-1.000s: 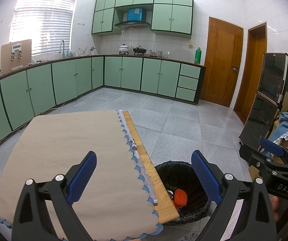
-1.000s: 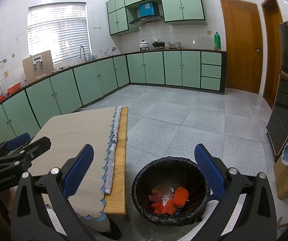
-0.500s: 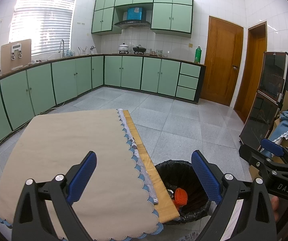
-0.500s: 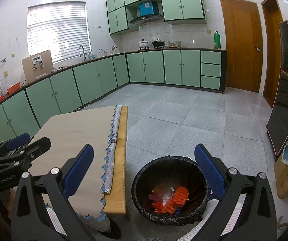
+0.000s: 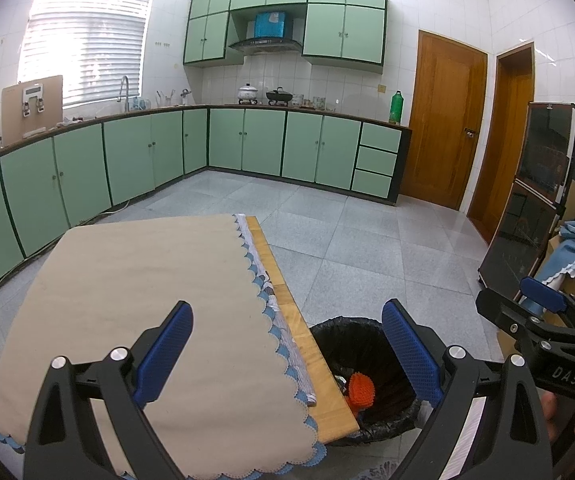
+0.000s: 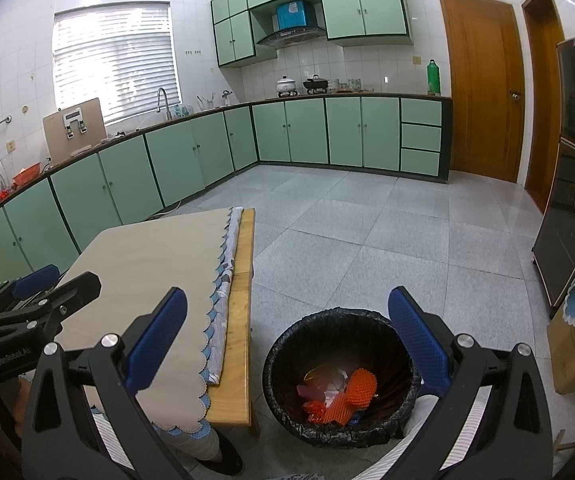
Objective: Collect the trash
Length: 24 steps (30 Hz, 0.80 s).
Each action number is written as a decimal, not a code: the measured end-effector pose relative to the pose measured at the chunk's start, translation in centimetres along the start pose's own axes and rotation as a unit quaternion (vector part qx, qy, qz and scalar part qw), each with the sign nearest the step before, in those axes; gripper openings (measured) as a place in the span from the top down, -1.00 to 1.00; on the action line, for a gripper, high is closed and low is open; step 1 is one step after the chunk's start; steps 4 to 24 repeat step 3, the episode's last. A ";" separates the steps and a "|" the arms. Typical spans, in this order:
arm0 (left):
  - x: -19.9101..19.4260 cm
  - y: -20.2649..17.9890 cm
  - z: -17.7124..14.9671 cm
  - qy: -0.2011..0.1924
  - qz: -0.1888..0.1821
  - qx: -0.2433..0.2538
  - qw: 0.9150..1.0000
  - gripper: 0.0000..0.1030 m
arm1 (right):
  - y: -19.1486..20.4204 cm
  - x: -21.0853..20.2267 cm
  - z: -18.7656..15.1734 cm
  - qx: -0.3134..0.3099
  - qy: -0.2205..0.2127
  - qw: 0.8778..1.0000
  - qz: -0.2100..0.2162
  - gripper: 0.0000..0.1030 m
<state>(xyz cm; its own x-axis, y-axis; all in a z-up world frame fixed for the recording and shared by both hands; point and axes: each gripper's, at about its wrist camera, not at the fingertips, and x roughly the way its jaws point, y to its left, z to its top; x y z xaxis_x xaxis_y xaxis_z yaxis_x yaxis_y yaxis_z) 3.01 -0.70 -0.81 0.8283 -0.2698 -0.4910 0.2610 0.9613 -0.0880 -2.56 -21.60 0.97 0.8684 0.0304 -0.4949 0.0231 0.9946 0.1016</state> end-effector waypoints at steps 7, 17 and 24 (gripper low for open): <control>0.1 0.0 0.0 0.002 0.000 0.000 1.000 -0.81 | 0.0 0.1 0.0 0.001 0.001 1.000 0.000 -0.90; 0.1 0.0 0.0 0.002 0.000 0.000 1.000 -0.81 | 0.0 0.1 0.0 0.001 0.001 1.000 0.000 -0.90; 0.1 0.0 0.0 0.002 0.000 0.000 1.000 -0.81 | 0.0 0.1 0.0 0.001 0.001 1.000 0.000 -0.90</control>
